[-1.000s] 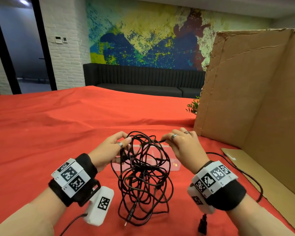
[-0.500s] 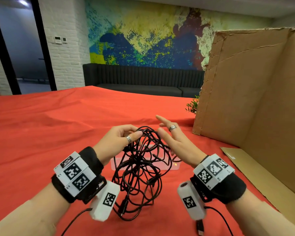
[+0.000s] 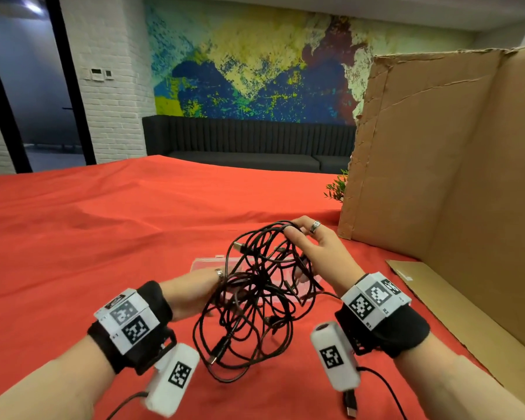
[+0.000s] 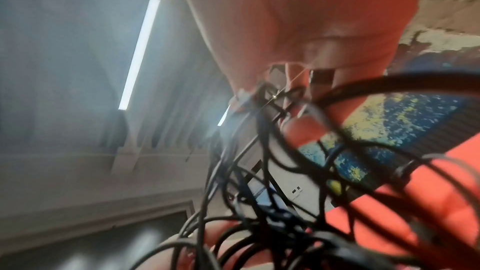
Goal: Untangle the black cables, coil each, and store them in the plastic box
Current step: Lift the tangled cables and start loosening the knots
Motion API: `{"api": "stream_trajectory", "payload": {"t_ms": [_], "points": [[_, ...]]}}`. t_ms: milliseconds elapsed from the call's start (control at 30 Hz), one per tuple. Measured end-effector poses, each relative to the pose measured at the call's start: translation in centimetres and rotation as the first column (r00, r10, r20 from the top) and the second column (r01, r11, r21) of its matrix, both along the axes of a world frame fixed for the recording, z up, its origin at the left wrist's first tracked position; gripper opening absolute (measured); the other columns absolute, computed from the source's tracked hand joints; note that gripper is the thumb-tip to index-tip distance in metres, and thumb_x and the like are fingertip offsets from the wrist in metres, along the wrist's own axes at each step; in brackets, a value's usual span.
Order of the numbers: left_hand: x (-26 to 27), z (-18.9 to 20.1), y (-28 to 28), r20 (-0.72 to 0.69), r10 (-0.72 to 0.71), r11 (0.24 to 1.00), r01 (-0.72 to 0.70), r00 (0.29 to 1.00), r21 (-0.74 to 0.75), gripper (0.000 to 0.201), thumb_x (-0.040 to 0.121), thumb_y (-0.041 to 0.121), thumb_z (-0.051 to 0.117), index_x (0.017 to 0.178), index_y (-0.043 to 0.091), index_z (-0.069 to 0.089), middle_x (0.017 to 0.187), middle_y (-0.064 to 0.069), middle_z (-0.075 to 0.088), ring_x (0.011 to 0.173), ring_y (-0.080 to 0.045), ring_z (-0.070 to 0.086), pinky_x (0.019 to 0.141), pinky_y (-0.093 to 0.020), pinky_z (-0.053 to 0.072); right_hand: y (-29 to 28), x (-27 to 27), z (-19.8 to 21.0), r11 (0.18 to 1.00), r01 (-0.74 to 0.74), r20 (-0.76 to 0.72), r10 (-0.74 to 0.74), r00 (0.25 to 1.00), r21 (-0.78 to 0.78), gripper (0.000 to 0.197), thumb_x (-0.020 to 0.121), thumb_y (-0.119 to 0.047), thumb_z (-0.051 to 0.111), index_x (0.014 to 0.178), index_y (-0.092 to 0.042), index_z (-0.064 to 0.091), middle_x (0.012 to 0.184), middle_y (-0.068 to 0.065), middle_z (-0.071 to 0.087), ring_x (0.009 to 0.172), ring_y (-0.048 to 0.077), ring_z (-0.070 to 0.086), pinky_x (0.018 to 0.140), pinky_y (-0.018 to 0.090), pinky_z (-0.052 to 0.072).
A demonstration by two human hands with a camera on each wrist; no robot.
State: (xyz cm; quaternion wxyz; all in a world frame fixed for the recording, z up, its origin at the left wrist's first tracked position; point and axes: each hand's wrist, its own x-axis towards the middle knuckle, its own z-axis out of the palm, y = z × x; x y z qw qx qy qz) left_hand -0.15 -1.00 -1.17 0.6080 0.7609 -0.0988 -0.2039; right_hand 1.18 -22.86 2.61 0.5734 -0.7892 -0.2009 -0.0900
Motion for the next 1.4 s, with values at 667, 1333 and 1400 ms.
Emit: {"api": "stream_trajectory", "payload": {"t_ms": [667, 1333, 1400], "points": [[-0.5, -1.3, -2.7, -0.267, 0.002, 0.925, -0.104, 0.964, -0.365, 0.023, 0.095, 0.017, 0.041, 0.095, 0.004, 0.061, 0.078, -0.012, 0.068, 0.062, -0.026, 0.068, 0.051, -0.033, 0.056, -1.9, 1.0, -1.6, 0.959, 0.073, -0.098, -0.103, 0.99, -0.273, 0.028, 0.093, -0.04, 0.05, 0.069, -0.027, 0.047, 0.061, 0.006, 0.044, 0.031, 0.007, 0.033, 0.035, 0.017, 0.029], [0.1, -1.1, -1.4, -0.241, 0.117, 0.88, -0.213, 0.964, -0.425, 0.029, 0.078, 0.036, 0.051, 0.094, 0.016, 0.066, 0.083, -0.007, 0.072, 0.076, -0.021, 0.05, 0.047, -0.019, 0.048, -2.5, 0.6, 0.6, 0.992, 0.049, -0.009, -0.05, 0.999, -0.113, 0.022, 0.099, -0.023, 0.042, 0.1, -0.02, 0.064, 0.081, -0.006, 0.064, 0.053, 0.007, 0.053, 0.054, 0.018, 0.043], [0.1, -1.2, -1.1, -0.243, 0.108, 0.878, -0.207, 0.964, -0.432, 0.03, 0.077, 0.037, 0.051, 0.08, 0.019, 0.075, 0.079, -0.003, 0.072, 0.075, -0.02, 0.05, 0.048, -0.018, 0.047, -2.8, 0.6, 0.5, 0.979, 0.073, 0.038, -0.067, 0.997, -0.191, 0.022, 0.098, -0.023, 0.044, 0.103, -0.023, 0.065, 0.093, -0.009, 0.066, 0.076, 0.0, 0.059, 0.073, 0.017, 0.047]]}}
